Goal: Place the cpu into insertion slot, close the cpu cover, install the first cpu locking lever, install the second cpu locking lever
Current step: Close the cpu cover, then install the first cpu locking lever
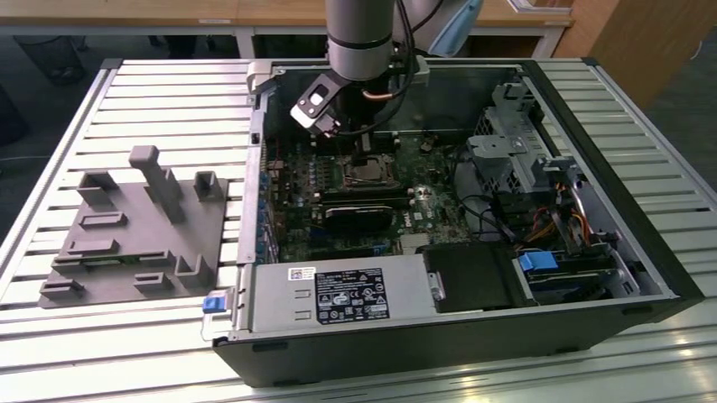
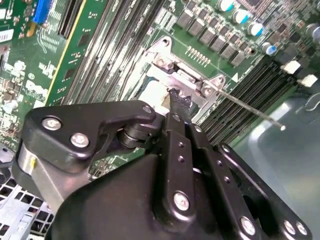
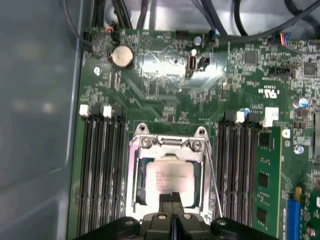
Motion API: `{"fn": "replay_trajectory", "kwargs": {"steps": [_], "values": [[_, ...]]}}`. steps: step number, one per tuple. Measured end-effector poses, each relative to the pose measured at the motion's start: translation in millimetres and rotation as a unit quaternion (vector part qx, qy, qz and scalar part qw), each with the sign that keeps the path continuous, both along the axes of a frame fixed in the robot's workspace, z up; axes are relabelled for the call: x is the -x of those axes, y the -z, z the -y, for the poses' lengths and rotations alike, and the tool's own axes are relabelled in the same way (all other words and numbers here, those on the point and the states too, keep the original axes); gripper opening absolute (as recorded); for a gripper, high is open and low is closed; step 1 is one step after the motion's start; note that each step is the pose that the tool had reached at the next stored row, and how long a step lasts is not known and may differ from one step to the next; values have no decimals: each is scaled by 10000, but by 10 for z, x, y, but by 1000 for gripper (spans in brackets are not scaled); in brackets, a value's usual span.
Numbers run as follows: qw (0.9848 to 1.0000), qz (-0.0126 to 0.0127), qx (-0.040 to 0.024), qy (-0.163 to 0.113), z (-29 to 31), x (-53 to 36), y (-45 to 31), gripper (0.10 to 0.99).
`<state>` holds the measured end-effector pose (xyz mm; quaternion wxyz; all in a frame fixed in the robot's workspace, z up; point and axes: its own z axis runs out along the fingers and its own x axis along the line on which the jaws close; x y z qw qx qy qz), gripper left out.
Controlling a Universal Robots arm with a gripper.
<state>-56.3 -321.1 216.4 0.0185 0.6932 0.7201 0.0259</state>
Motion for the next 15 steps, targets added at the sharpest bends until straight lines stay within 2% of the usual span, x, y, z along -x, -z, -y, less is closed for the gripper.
{"fn": "replay_trajectory", "kwargs": {"steps": [6,15], "values": [[10000,0,0,0,0,-69,0,106],[10000,0,0,0,0,-99,0,106]]}}
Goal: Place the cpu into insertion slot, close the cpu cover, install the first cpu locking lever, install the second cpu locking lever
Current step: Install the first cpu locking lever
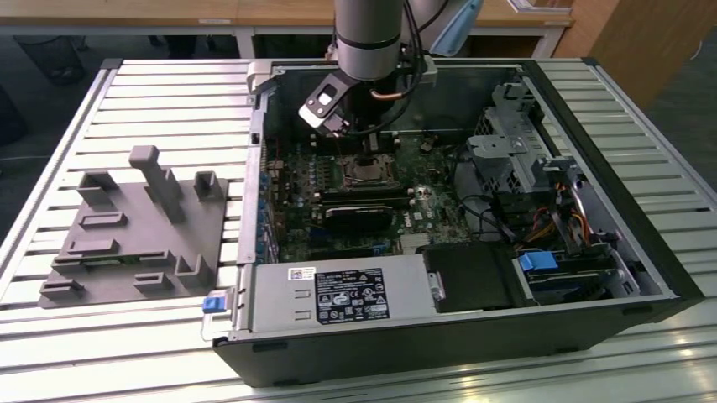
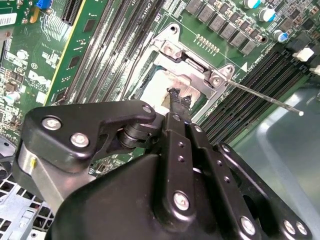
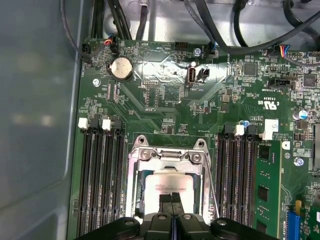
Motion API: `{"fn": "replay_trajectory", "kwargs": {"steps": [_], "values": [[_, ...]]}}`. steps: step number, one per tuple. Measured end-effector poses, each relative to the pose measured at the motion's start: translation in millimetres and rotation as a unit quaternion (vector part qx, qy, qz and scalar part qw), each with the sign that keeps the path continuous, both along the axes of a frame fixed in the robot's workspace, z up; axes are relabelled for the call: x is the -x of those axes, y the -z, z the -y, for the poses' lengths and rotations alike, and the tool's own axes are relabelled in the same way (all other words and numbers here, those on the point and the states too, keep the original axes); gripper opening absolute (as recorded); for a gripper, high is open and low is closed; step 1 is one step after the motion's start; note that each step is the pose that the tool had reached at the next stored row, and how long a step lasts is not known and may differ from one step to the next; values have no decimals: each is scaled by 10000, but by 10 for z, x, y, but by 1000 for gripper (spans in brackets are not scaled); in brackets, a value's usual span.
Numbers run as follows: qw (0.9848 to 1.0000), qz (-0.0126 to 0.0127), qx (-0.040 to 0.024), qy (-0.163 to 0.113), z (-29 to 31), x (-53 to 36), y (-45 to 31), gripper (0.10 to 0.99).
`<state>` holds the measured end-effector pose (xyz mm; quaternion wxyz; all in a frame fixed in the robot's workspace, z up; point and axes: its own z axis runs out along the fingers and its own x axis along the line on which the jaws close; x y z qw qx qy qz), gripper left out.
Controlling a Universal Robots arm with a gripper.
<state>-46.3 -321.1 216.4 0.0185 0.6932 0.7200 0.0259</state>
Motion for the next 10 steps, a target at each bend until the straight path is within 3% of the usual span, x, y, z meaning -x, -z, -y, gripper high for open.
{"fn": "replay_trajectory", "kwargs": {"steps": [10], "values": [[10000,0,0,0,0,-3,-34,106]]}}
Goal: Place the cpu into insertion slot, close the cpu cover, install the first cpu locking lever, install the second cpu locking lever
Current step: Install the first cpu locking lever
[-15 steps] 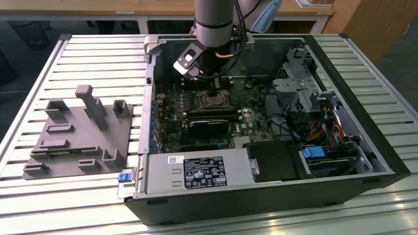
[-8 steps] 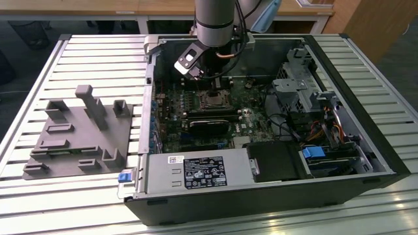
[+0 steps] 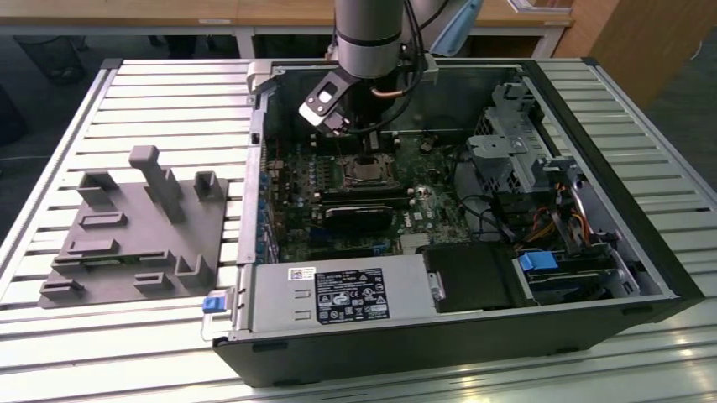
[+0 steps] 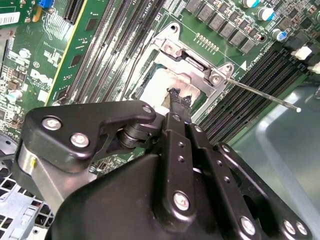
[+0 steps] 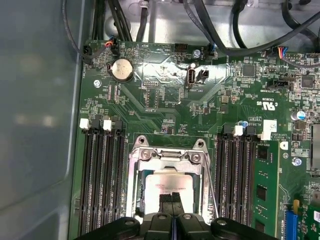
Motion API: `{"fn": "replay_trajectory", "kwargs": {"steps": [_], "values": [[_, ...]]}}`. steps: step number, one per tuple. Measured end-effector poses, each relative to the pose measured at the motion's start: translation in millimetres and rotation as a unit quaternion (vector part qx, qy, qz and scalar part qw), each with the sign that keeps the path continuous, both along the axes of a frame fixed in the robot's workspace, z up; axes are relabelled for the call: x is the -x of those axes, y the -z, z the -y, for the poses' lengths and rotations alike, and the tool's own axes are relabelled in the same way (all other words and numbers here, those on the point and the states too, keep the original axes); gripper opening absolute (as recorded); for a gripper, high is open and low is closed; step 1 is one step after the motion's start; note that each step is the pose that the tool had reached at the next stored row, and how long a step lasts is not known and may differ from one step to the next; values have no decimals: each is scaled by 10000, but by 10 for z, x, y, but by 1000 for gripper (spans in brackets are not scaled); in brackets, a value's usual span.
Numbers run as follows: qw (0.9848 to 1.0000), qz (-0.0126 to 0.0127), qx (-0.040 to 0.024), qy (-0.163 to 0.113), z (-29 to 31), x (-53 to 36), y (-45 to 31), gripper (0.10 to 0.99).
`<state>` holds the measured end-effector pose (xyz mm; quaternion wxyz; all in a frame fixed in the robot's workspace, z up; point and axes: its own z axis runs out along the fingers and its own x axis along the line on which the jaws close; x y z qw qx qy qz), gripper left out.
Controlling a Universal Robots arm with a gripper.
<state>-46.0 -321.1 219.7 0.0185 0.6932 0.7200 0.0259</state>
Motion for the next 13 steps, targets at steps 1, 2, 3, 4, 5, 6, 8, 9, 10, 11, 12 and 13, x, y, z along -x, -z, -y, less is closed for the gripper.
{"fn": "replay_trajectory", "kwargs": {"steps": [1,2,3,4,5,6,8,9,10,11,12,13], "values": [[10000,0,0,0,0,0,-6,106],[10000,0,0,0,0,0,-13,106],[10000,0,0,0,0,0,-19,106],[10000,0,0,0,0,0,-24,106],[10000,0,0,0,0,0,-29,106],[10000,0,0,0,0,0,-33,106],[10000,1,-1,0,0,-1,-36,106],[10000,1,-1,0,0,0,-38,106],[10000,0,-1,0,0,0,-39,106],[10000,0,0,0,0,0,-40,106],[10000,0,0,0,0,0,-41,106],[10000,0,0,0,0,0,-44,106]]}}
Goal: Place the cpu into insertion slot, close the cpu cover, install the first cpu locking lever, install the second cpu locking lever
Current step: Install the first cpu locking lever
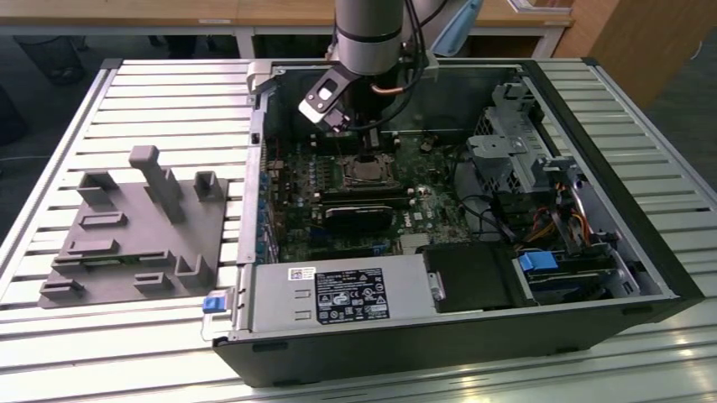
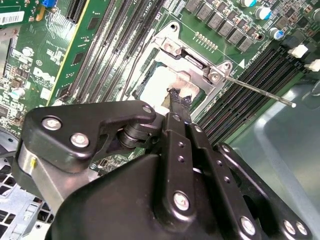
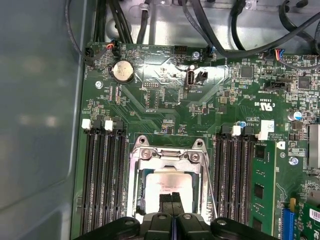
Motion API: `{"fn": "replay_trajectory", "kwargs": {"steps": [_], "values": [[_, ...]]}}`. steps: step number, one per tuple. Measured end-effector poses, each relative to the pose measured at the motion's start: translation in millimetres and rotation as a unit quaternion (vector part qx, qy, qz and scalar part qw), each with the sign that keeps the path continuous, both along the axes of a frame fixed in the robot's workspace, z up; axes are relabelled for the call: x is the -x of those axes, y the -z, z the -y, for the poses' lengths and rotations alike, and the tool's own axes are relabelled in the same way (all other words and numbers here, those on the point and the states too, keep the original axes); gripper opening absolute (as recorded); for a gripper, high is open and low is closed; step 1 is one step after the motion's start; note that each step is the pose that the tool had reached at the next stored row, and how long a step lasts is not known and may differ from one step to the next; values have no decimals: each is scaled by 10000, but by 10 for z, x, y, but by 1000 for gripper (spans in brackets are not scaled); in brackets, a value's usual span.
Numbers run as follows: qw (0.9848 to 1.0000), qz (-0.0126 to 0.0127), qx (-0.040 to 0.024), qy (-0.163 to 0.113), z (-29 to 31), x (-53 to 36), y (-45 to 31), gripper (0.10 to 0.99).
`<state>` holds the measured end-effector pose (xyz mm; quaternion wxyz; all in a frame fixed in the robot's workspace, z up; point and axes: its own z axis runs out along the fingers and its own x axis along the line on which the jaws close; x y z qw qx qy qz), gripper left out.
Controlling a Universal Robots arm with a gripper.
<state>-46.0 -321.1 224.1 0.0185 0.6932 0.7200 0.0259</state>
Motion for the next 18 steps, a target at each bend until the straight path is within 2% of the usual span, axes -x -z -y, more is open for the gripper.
{"fn": "replay_trajectory", "kwargs": {"steps": [18], "values": [[10000,0,-1,0,0,0,-111,106]]}}
